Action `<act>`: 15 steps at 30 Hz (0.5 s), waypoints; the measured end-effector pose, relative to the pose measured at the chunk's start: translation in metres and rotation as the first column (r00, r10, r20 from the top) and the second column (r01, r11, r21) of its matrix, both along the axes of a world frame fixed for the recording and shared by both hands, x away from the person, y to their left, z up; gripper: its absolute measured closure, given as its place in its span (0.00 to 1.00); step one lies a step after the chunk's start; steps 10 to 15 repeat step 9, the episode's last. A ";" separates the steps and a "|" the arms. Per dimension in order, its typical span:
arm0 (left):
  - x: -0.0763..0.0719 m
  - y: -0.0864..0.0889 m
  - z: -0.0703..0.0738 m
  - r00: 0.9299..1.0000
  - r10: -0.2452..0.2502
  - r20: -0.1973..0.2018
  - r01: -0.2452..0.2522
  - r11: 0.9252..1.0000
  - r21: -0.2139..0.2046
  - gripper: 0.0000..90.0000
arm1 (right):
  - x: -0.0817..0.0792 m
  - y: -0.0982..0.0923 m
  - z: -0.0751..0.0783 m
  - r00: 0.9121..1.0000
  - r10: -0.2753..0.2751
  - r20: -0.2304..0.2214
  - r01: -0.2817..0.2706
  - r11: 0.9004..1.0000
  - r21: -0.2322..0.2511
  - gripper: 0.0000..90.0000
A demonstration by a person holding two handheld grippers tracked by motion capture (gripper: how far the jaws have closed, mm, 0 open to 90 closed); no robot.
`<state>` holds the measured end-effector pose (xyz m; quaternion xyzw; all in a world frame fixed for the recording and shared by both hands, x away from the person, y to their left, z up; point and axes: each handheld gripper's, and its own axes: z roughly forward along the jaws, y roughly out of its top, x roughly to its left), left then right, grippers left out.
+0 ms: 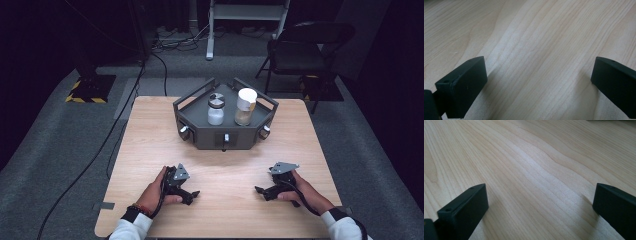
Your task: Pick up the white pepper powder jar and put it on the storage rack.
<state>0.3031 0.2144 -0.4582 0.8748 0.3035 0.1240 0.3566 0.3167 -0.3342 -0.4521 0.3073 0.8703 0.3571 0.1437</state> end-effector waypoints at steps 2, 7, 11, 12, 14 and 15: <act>0.000 0.000 0.000 1.000 0.000 0.000 0.000 1.000 0.000 0.00 | 0.000 0.000 0.000 1.000 0.000 0.000 0.000 1.000 0.000 0.00; 0.001 0.000 0.000 1.000 -0.001 0.001 0.001 1.000 -0.001 0.00 | 0.000 0.000 0.000 1.000 0.000 0.000 0.000 1.000 0.000 0.00; 0.001 -0.001 0.000 1.000 0.000 0.000 0.000 1.000 0.000 0.00 | 0.000 0.000 0.000 1.000 0.001 0.000 -0.001 1.000 0.000 0.00; 0.001 -0.001 0.000 1.000 0.000 0.000 0.000 1.000 0.000 0.00 | 0.000 0.000 0.000 1.000 0.001 0.000 -0.001 1.000 0.000 0.00; 0.001 -0.001 0.000 1.000 0.000 0.000 0.000 1.000 0.000 0.00 | 0.000 0.000 0.000 1.000 0.001 0.000 -0.001 1.000 0.000 0.00; 0.001 -0.001 0.000 1.000 0.000 0.000 0.000 1.000 0.000 0.00 | 0.000 0.000 0.000 1.000 0.001 0.000 -0.001 1.000 0.000 0.00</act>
